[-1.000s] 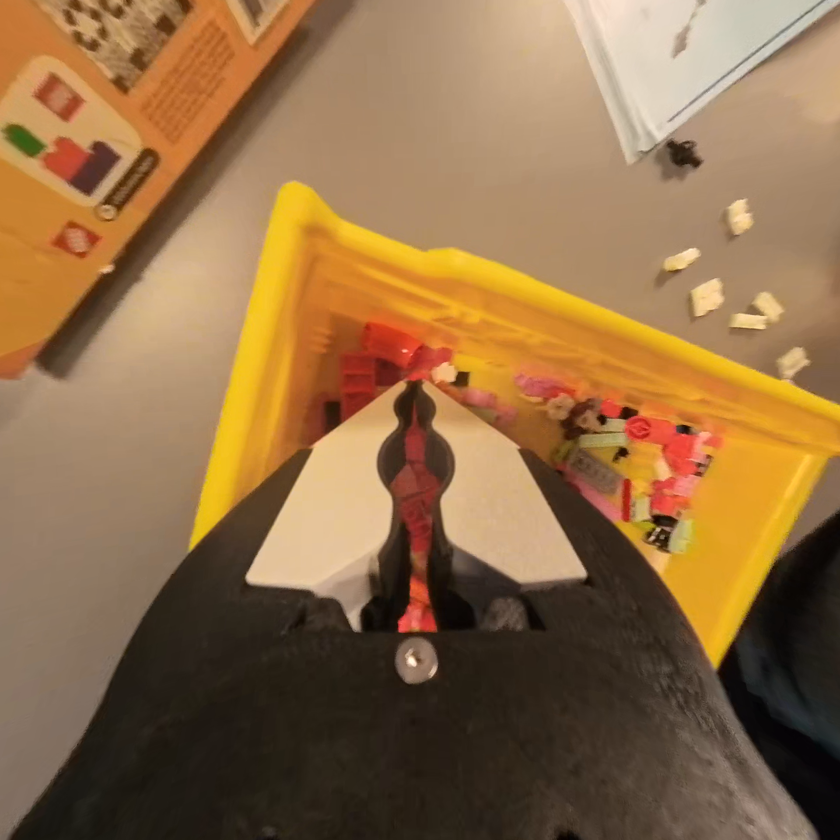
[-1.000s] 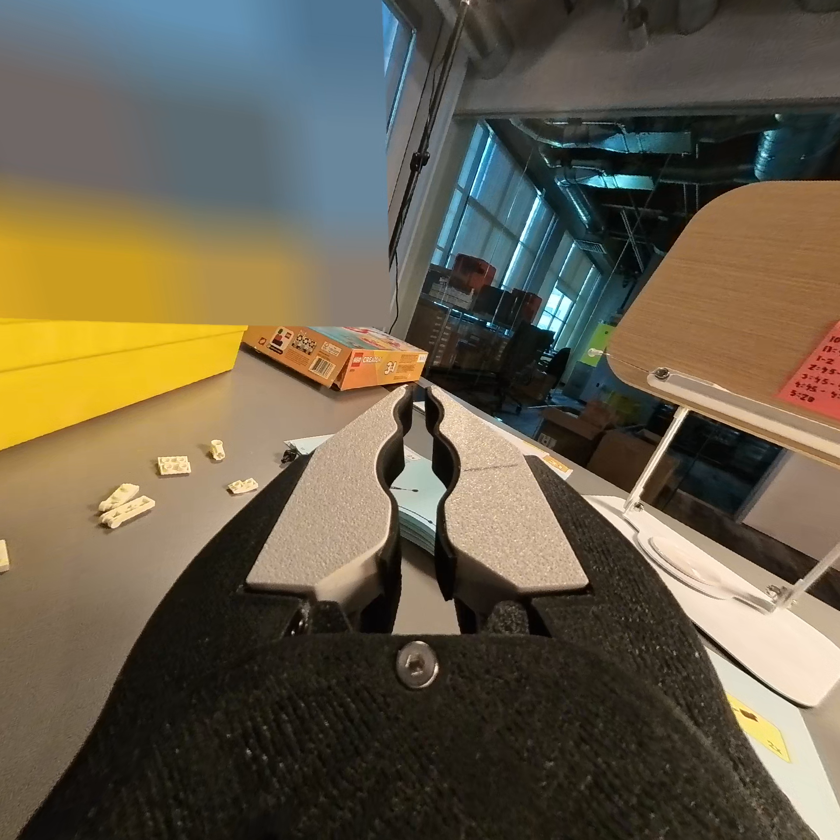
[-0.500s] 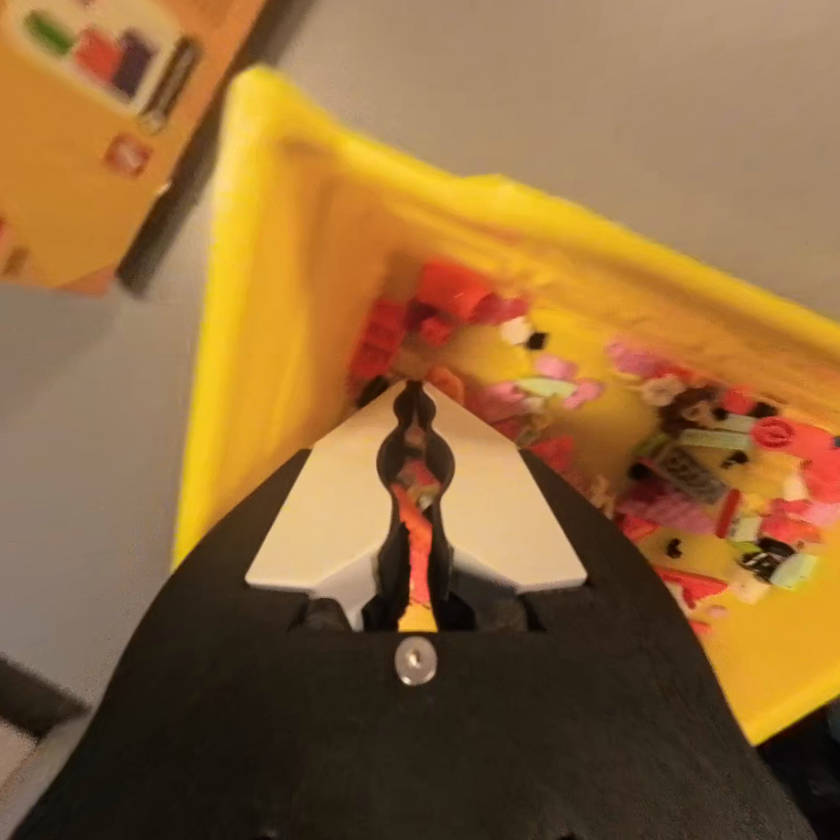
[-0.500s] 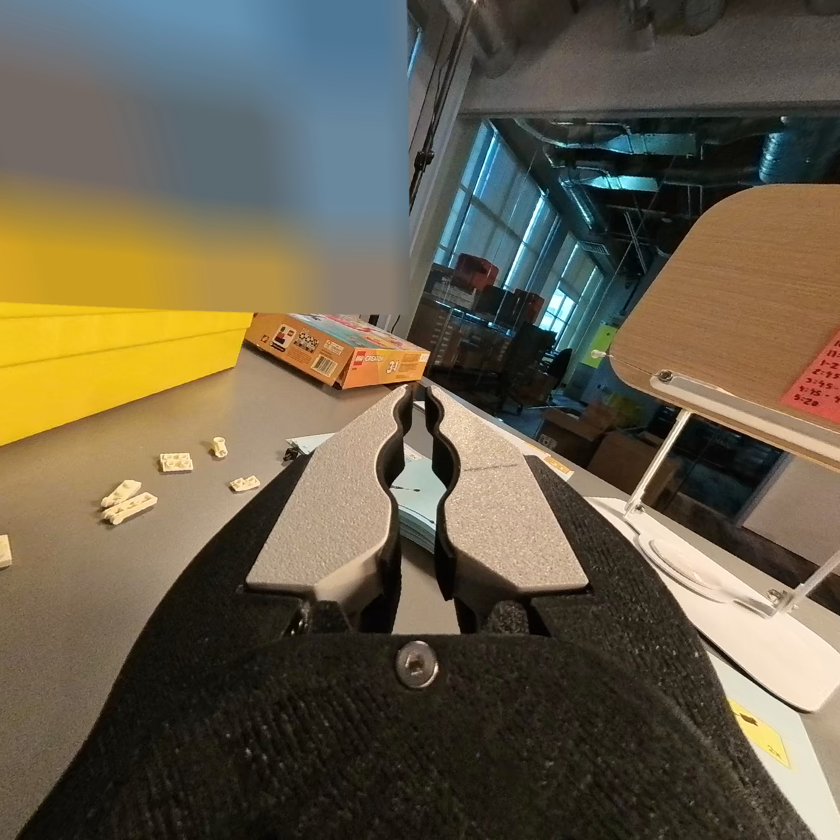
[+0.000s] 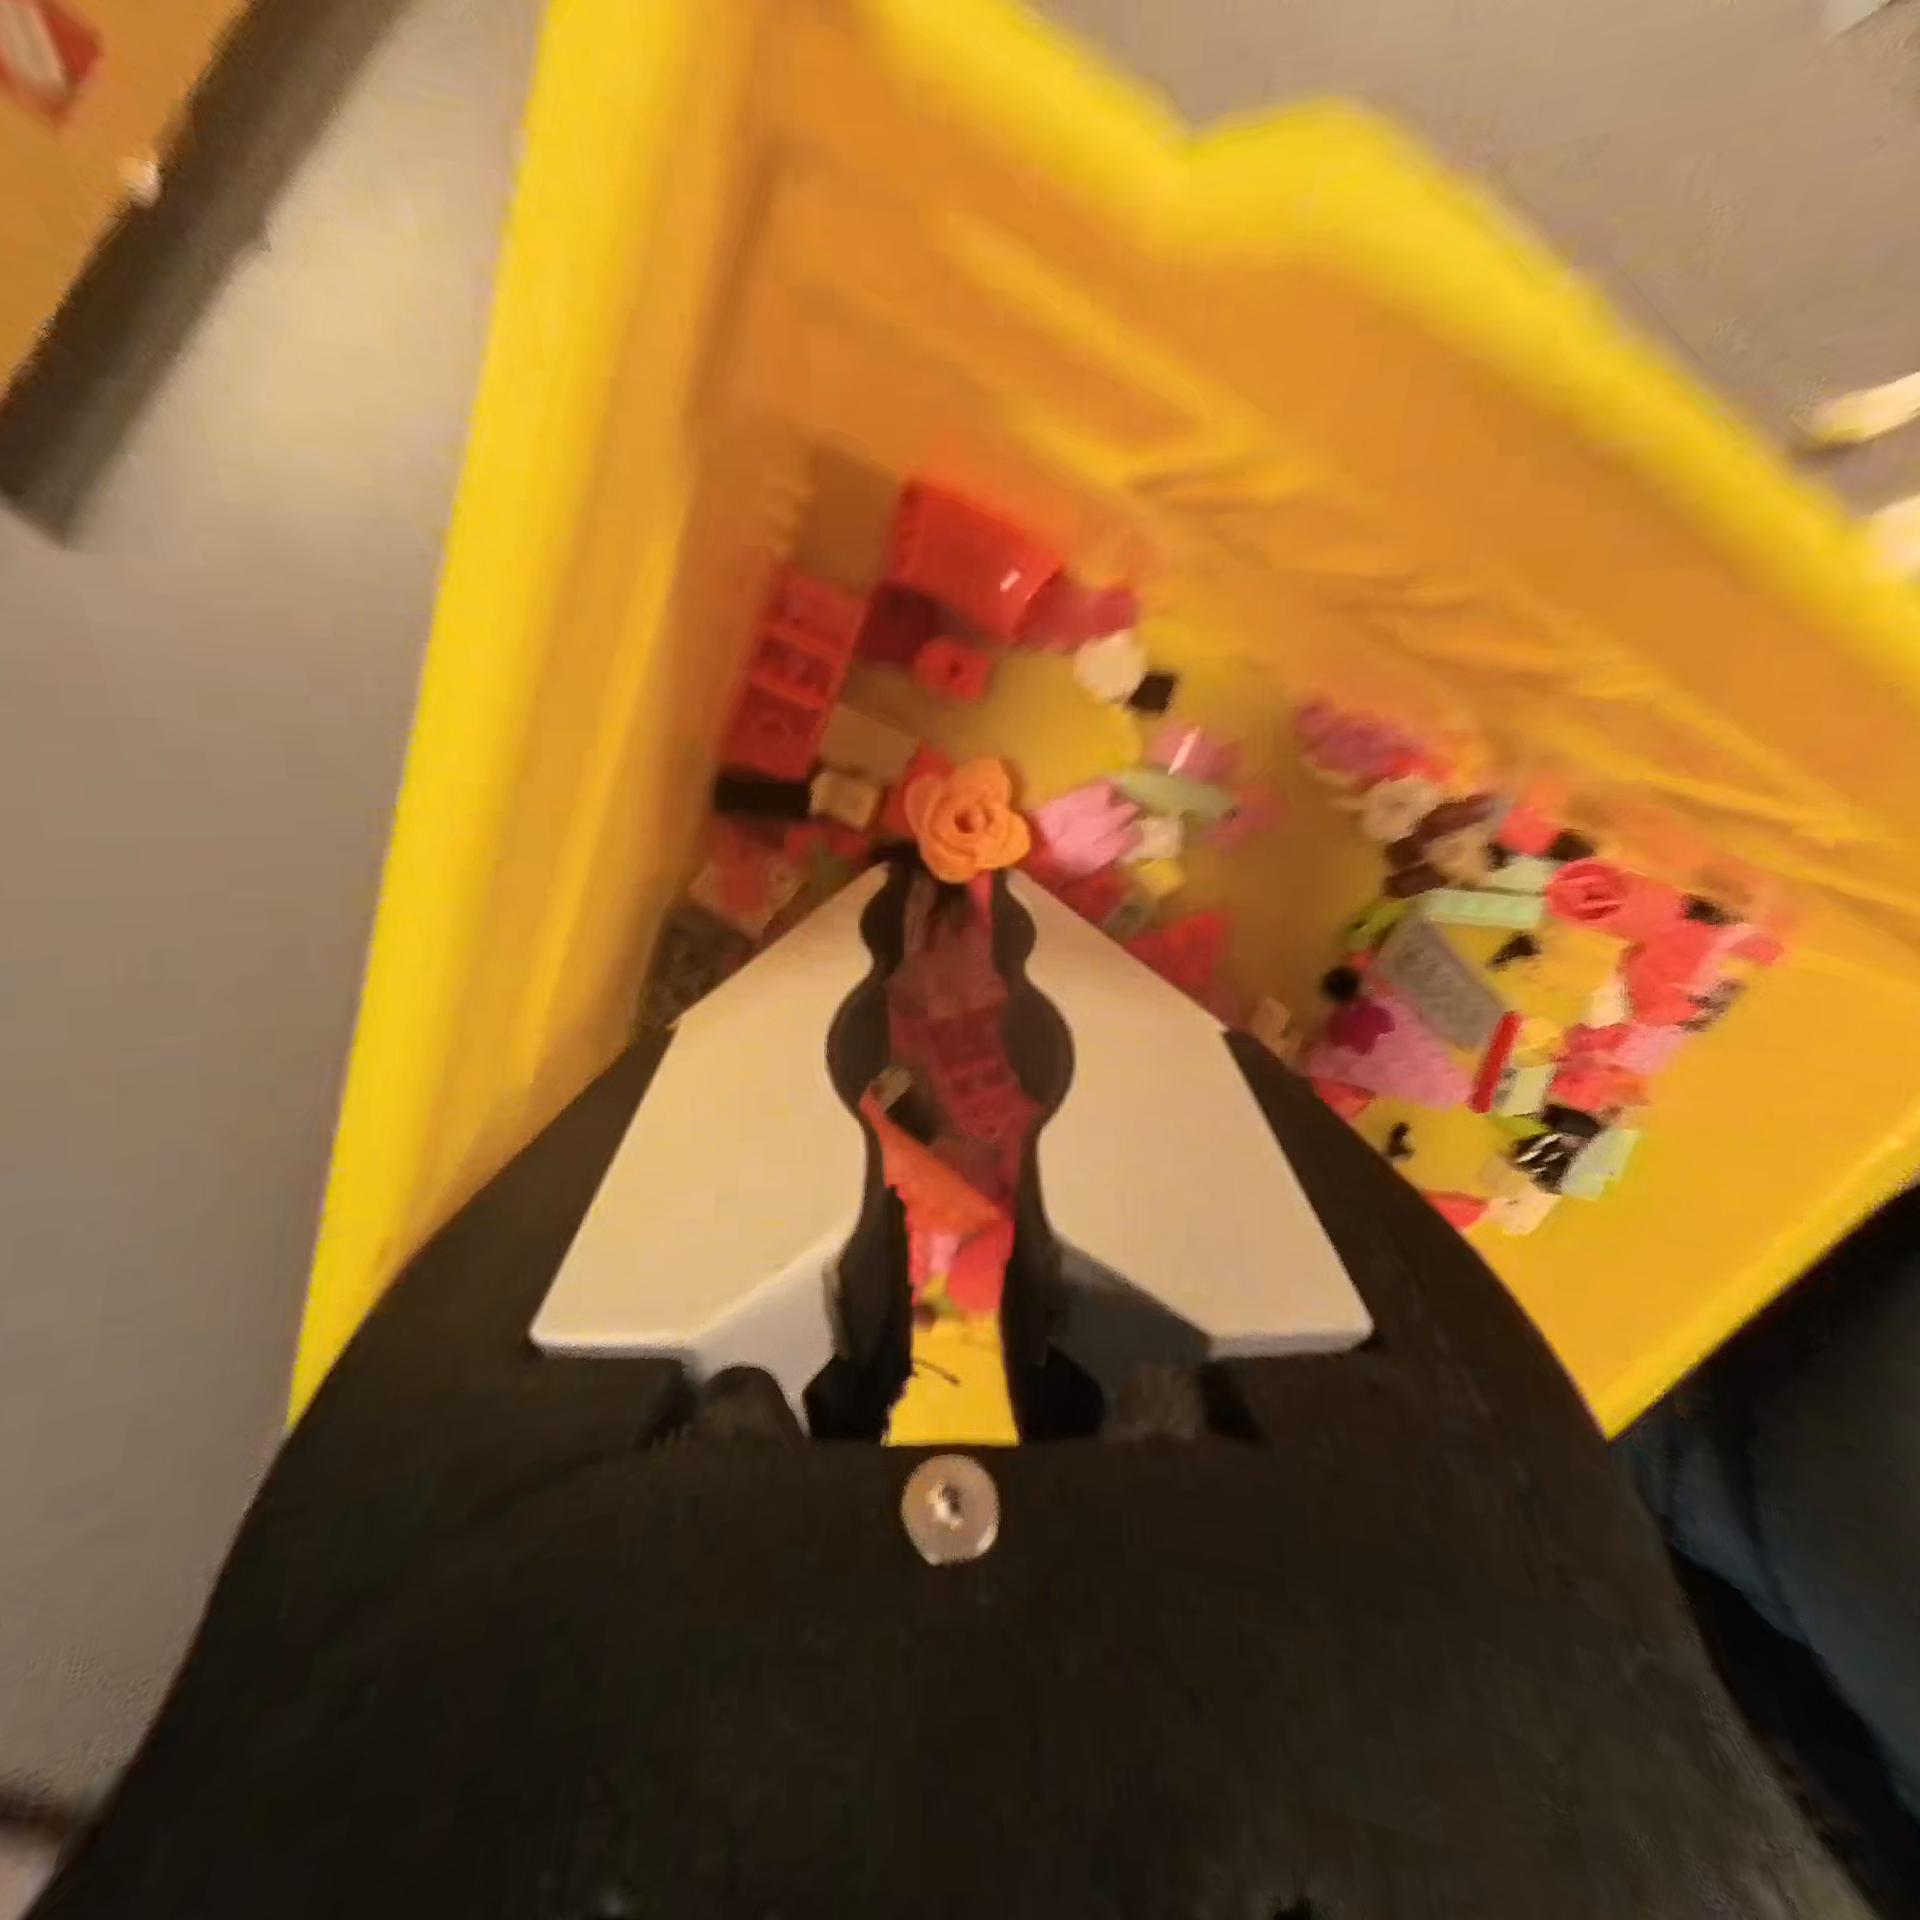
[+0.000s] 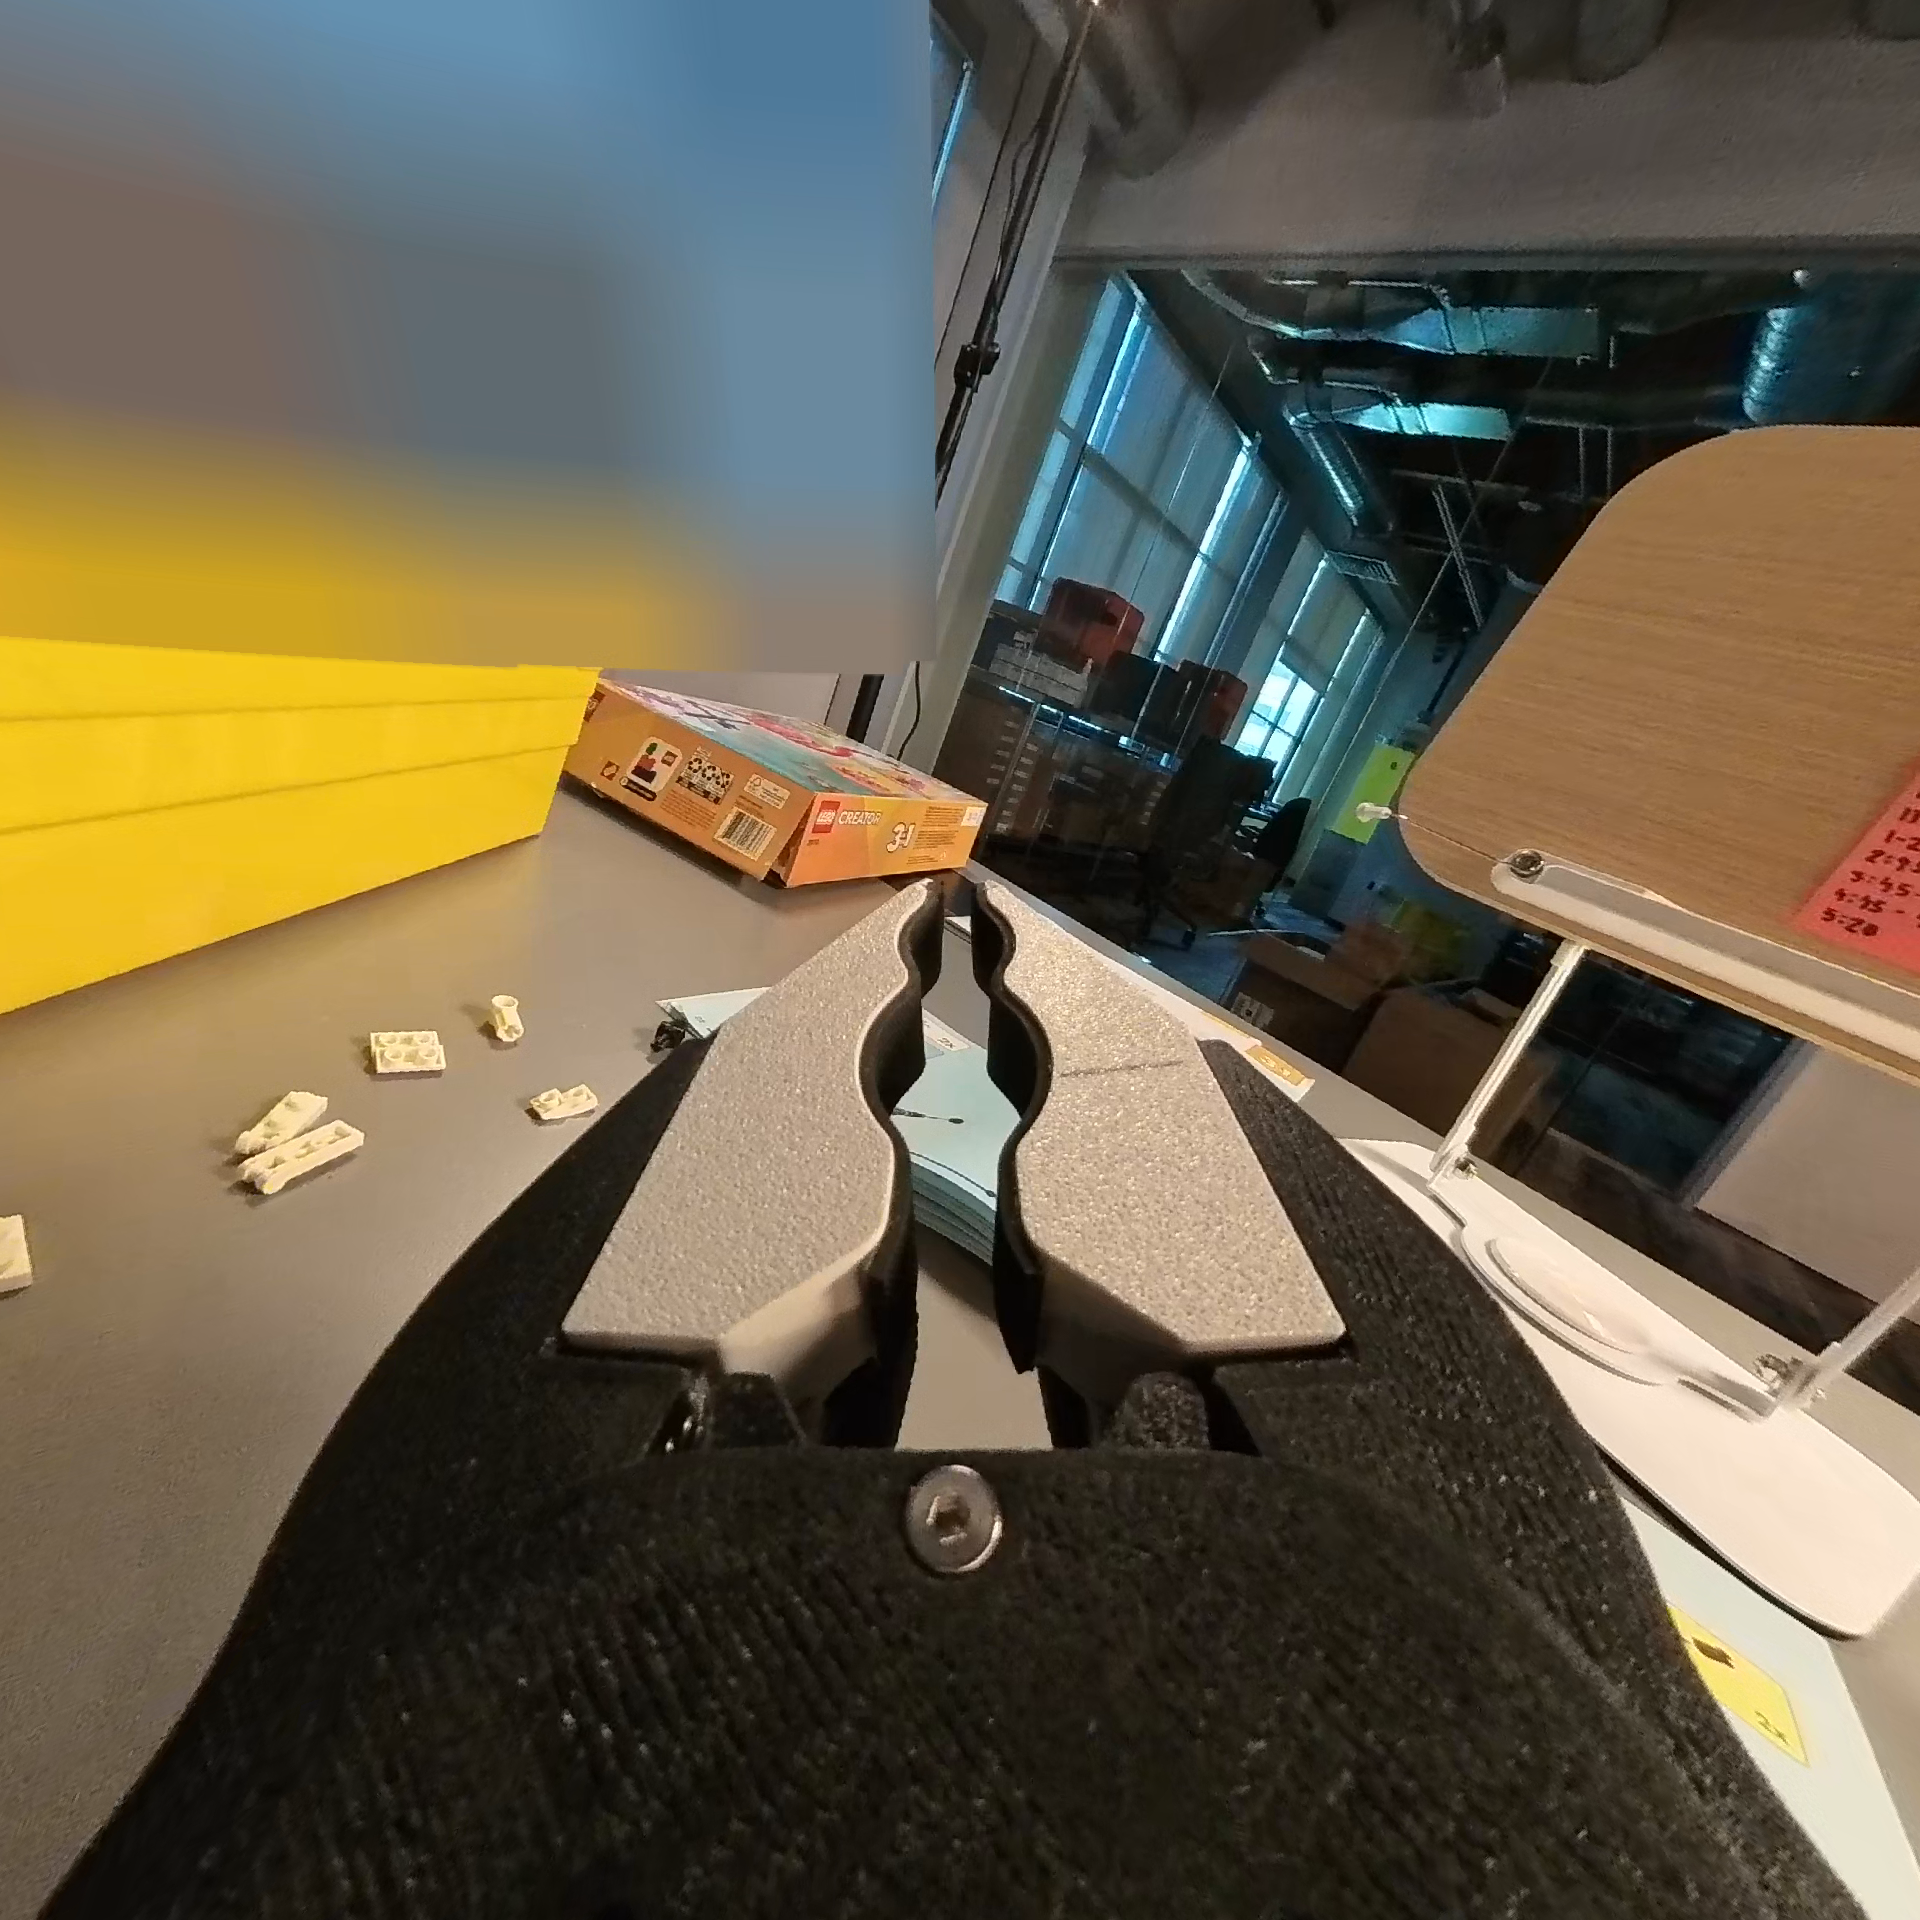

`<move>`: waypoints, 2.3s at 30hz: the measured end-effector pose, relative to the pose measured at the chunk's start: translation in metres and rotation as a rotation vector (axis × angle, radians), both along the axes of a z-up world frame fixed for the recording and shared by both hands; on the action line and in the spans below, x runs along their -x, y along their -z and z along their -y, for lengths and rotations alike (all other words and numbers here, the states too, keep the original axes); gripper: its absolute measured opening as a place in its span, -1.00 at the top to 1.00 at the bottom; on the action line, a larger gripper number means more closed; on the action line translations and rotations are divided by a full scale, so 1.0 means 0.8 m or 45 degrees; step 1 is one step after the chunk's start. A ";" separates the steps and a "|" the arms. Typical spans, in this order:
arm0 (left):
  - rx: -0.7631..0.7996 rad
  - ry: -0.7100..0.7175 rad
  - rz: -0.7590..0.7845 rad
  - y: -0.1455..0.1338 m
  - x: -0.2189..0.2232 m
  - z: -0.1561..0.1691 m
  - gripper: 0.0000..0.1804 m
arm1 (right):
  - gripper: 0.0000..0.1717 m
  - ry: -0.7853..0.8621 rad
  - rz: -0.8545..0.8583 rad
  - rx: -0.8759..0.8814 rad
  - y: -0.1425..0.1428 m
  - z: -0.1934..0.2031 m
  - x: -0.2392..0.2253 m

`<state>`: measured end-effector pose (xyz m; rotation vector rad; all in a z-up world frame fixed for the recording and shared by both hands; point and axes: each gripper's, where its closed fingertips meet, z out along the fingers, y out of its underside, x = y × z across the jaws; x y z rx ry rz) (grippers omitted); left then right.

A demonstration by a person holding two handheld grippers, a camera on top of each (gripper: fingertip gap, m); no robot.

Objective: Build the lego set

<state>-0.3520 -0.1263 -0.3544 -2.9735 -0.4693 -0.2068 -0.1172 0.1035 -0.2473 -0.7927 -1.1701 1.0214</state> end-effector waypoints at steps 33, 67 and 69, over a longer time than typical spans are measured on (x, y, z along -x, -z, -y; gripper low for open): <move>0.187 -0.102 -0.142 -0.018 0.020 0.071 0.59 | 0.97 -0.005 0.000 0.000 0.000 0.001 0.000; 0.128 0.080 -0.016 -0.002 -0.053 0.059 0.33 | 0.96 -0.010 0.005 -0.011 0.001 0.003 0.000; 0.104 0.156 -0.131 -0.008 -0.053 0.059 0.14 | 0.96 -0.010 0.004 -0.010 0.001 0.003 0.000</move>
